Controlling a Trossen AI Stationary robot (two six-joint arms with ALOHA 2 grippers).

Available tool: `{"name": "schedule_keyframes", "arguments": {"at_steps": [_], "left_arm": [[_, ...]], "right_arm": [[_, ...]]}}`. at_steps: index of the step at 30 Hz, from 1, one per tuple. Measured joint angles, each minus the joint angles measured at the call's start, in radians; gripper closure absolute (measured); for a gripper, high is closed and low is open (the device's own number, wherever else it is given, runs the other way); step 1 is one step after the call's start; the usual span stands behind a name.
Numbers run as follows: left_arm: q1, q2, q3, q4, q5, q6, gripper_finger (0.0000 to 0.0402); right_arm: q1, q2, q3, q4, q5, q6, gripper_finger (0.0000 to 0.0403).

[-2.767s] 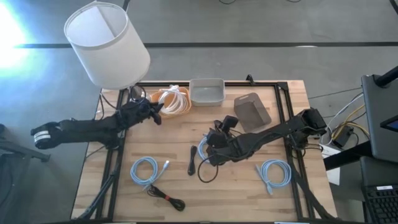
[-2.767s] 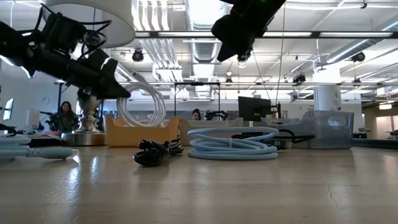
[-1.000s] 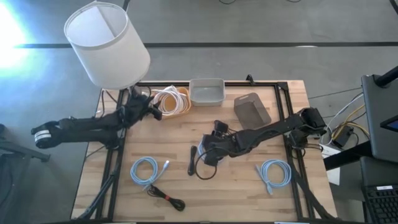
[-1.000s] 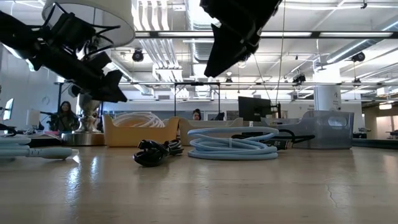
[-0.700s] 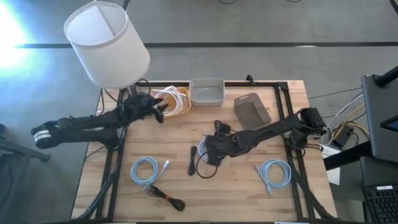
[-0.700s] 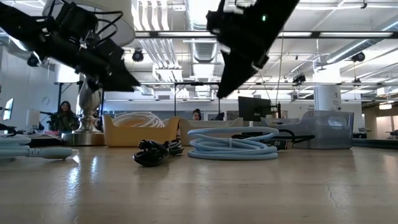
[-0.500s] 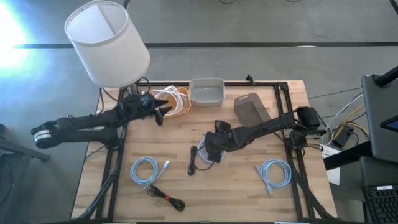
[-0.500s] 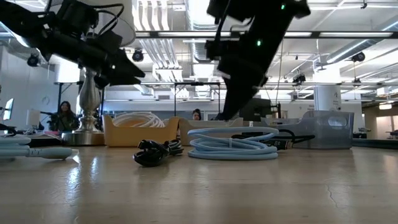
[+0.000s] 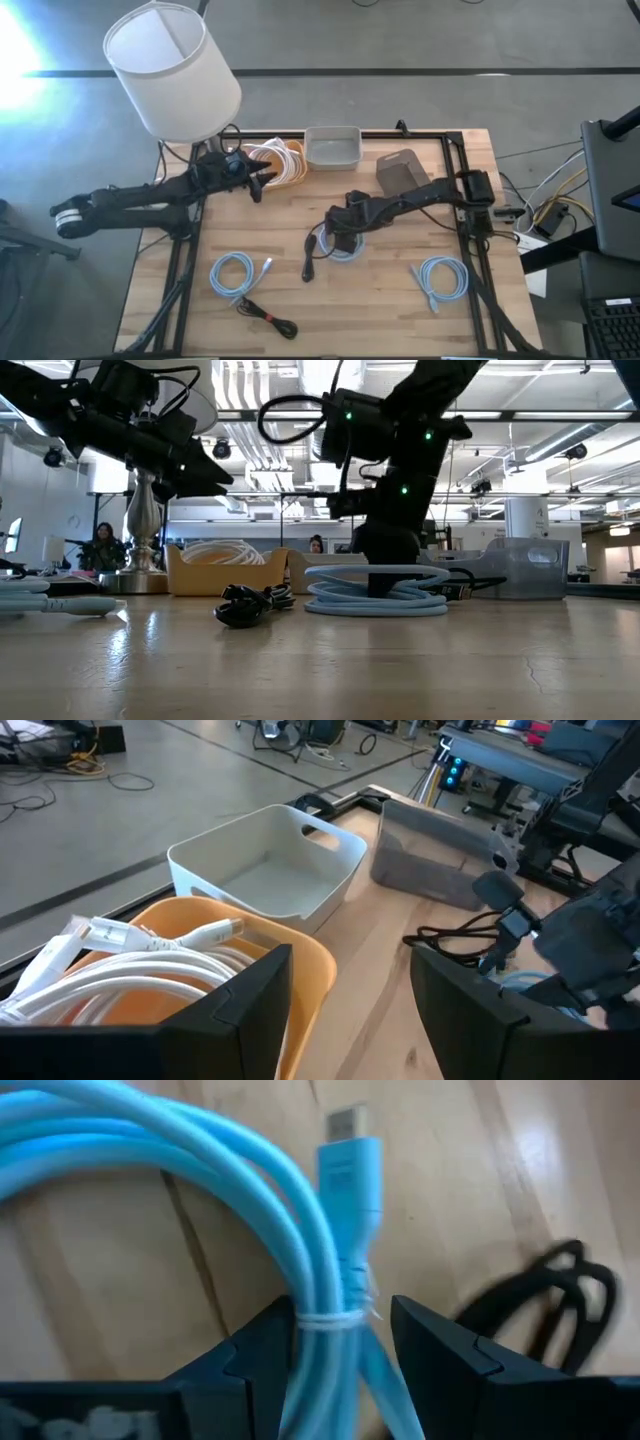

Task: Pick & Place USB Port
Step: Put the top blue display cable into the gray bin

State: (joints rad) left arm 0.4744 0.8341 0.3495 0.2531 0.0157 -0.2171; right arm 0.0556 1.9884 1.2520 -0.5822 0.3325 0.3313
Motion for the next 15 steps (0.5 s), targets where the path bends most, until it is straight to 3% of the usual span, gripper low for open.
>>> {"name": "schedule_keyframes", "arguments": {"at_steps": [4,12,15], "left_arm": [[0.000,0.000,0.000,0.000,0.000,0.001,0.0193],[0.000,0.000,-0.003,-0.001,-0.001,0.001,0.0193],[0.000,0.000,-0.003,-0.001,-0.001,0.001,0.0193]], "right_arm": [[0.000,0.023,0.019,-0.005,0.029,-0.039,0.0262],[-0.005,-0.009,0.035,-0.010,0.038,-0.086,0.0359],[-0.003,-0.040,0.036,-0.009,0.037,-0.089,0.0362]]}}
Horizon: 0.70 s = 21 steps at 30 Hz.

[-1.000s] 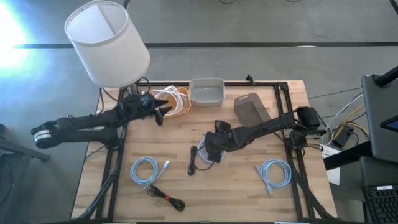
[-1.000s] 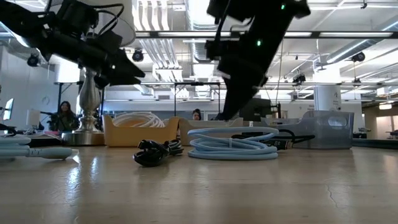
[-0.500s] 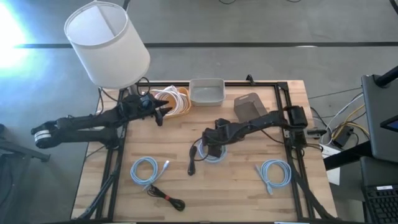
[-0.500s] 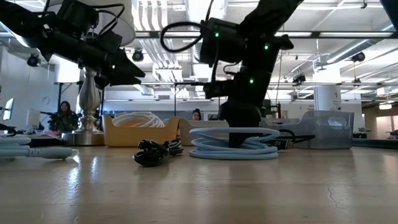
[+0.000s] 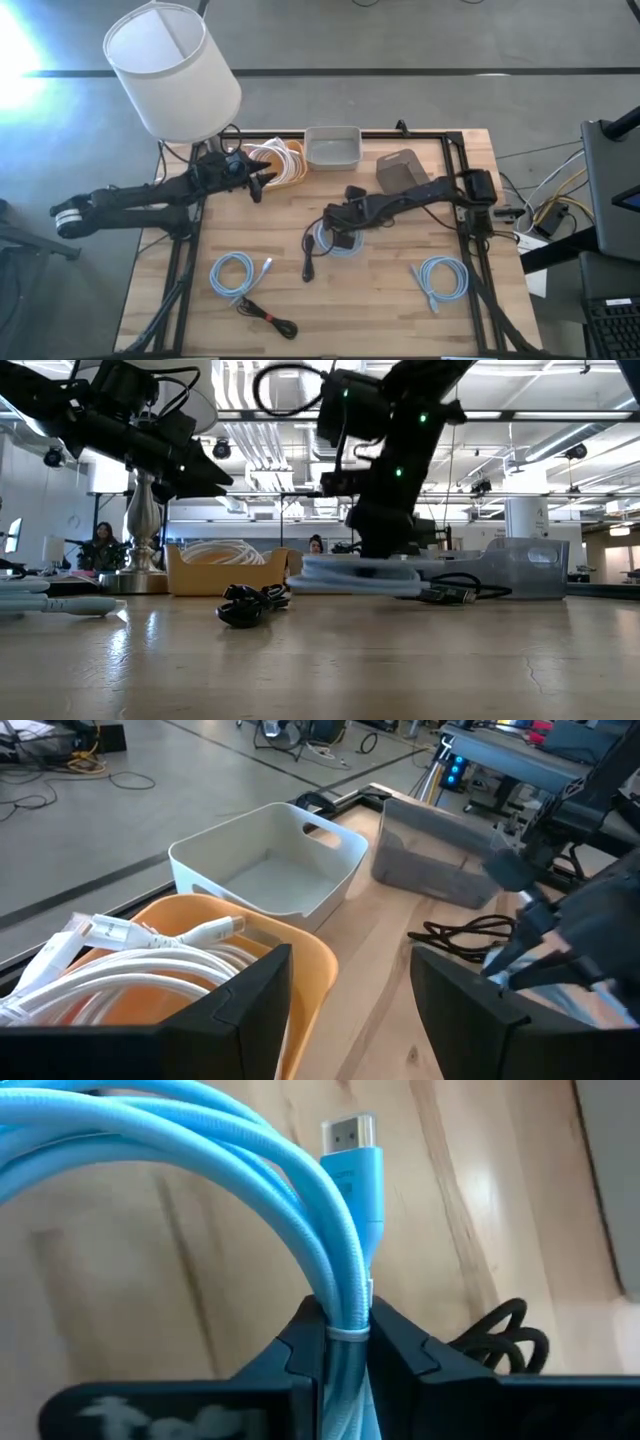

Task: Pick & Place USB Port
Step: Put the top blue display cable into the gray bin

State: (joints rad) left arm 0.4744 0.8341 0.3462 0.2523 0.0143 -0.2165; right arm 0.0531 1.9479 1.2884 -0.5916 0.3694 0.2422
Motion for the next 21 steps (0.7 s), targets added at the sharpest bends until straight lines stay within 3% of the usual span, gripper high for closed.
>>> {"name": "schedule_keyframes", "arguments": {"at_steps": [5,12,16,21], "left_arm": [[0.000,0.000,-0.002,0.000,0.000,0.000,0.0193],[0.000,0.000,-0.006,0.000,0.000,0.000,0.0193],[0.000,0.000,-0.006,0.000,0.000,0.000,0.0193],[0.000,0.000,-0.006,0.000,0.000,0.000,0.0193]], "right_arm": [[0.000,-0.064,0.010,-0.004,0.046,-0.069,0.0359],[-0.037,-0.090,0.064,0.021,0.455,-0.272,0.0348],[-0.097,-0.087,0.066,0.163,0.562,-0.424,0.0347],[-0.203,-0.086,0.064,0.390,0.621,-0.598,0.0346]]}}
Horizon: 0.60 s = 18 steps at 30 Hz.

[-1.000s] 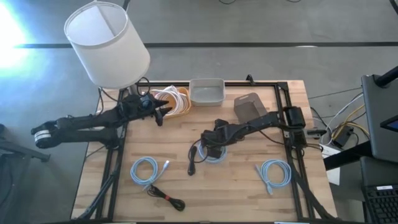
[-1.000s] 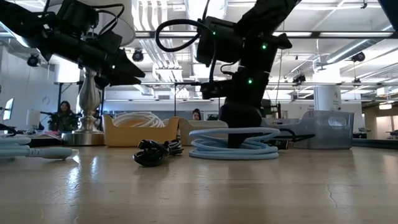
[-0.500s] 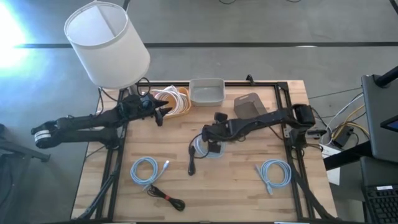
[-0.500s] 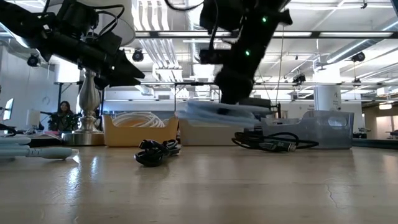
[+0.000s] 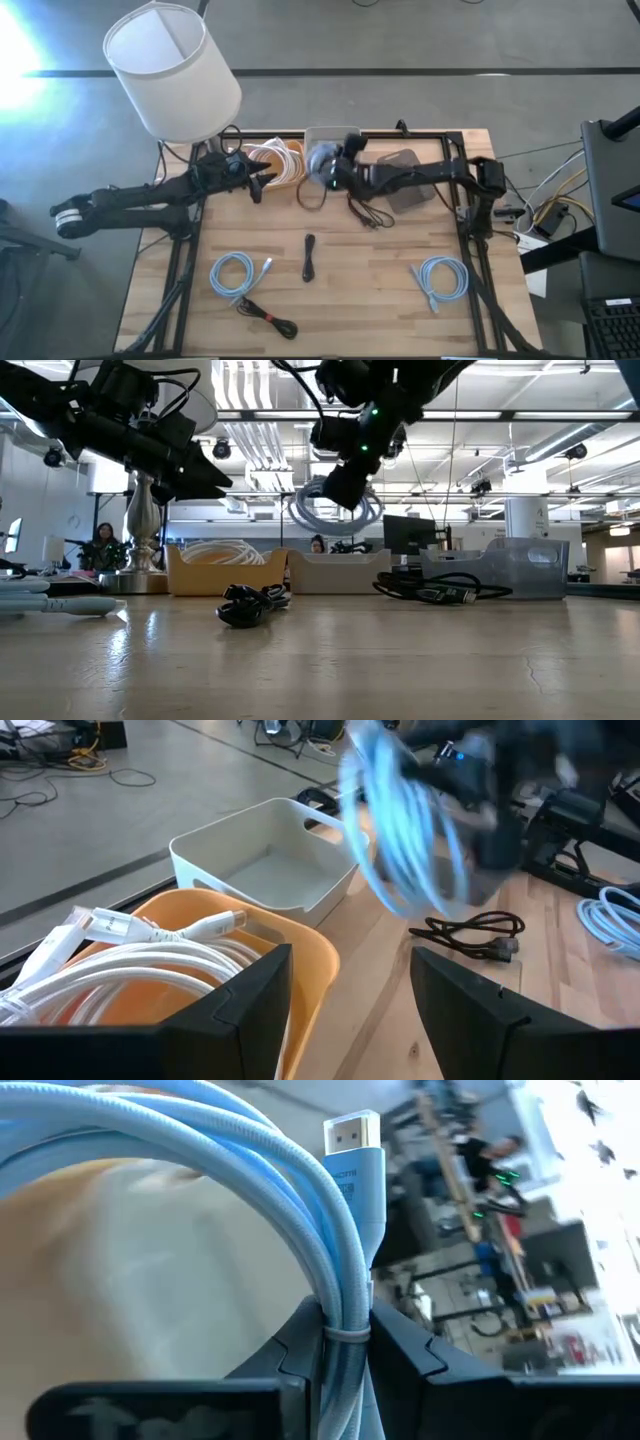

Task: Pick & Place USB Port
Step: Put the top blue display cable into the gray bin

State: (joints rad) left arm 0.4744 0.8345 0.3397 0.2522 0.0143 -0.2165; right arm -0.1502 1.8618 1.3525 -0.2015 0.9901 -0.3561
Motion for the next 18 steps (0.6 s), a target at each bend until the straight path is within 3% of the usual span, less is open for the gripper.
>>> {"name": "schedule_keyframes", "arguments": {"at_steps": [4,11,18], "left_arm": [[0.000,0.000,0.000,0.000,0.000,0.000,0.0193],[0.000,0.000,0.000,0.000,0.000,-0.011,0.0193],[0.000,0.001,0.000,-0.001,0.000,-0.013,0.0193]], "right_arm": [[-0.087,0.002,0.000,0.188,-0.007,-0.060,0.0345],[-0.208,0.005,-0.024,0.199,-0.196,0.013,0.0355],[-0.284,0.006,-0.073,0.210,-0.248,0.068,0.0349]]}}
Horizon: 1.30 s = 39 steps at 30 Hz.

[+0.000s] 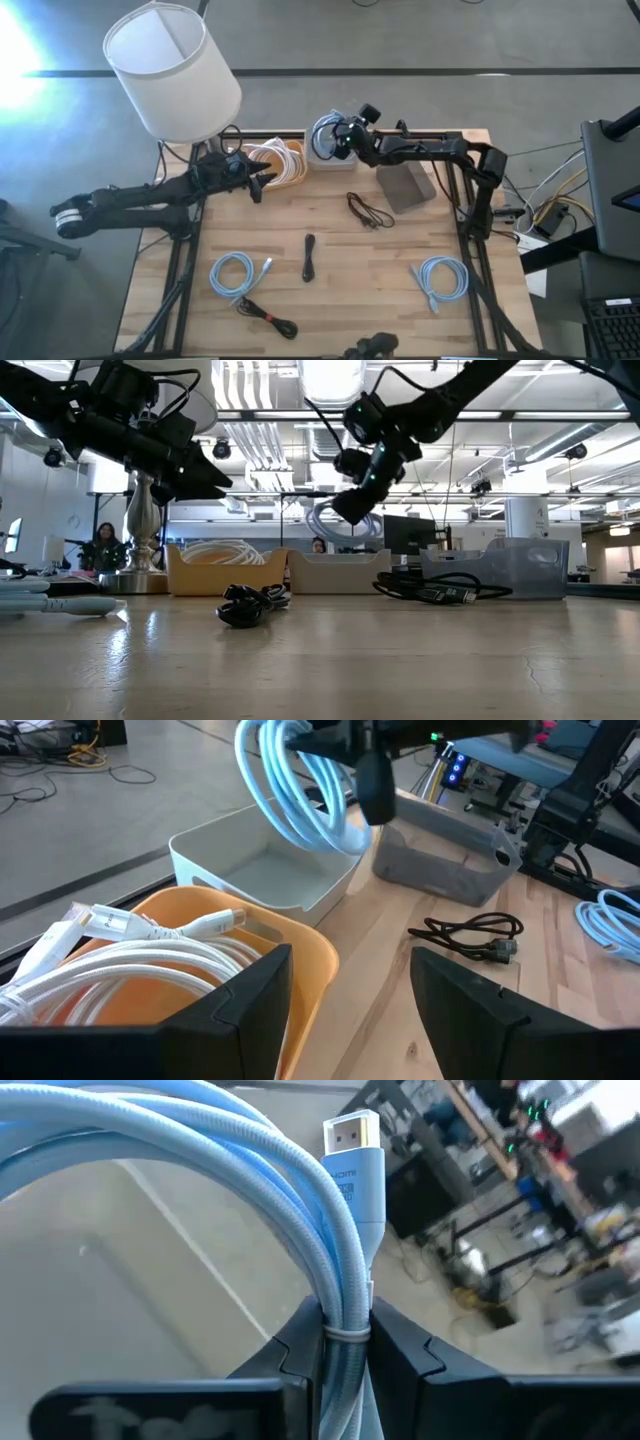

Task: Pick & Place USB Port
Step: Put the top blue display cable into the gray bin, then put the left blue display cable into the gray bin

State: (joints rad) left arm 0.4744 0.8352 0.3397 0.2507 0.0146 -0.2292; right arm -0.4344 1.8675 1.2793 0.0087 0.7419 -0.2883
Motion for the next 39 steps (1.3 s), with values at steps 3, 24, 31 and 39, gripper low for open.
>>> {"name": "schedule_keyframes", "arguments": {"at_steps": [3,24,31,39], "left_arm": [[0.000,0.000,0.000,-0.001,0.000,-0.004,0.0193],[0.000,0.000,0.000,-0.001,0.000,-0.006,0.0193],[0.000,0.000,0.000,-0.001,0.000,-0.013,0.0193],[-0.010,0.000,0.000,-0.006,0.156,-0.028,0.0195]], "right_arm": [[-0.028,0.000,-0.030,0.034,-0.052,0.081,0.0345],[-0.068,0.000,-0.136,0.170,-0.149,0.158,0.0257],[-0.062,0.000,-0.075,0.156,-0.181,0.158,0.0239],[0.010,-0.007,0.006,-0.056,-0.249,0.158,0.0237]]}}
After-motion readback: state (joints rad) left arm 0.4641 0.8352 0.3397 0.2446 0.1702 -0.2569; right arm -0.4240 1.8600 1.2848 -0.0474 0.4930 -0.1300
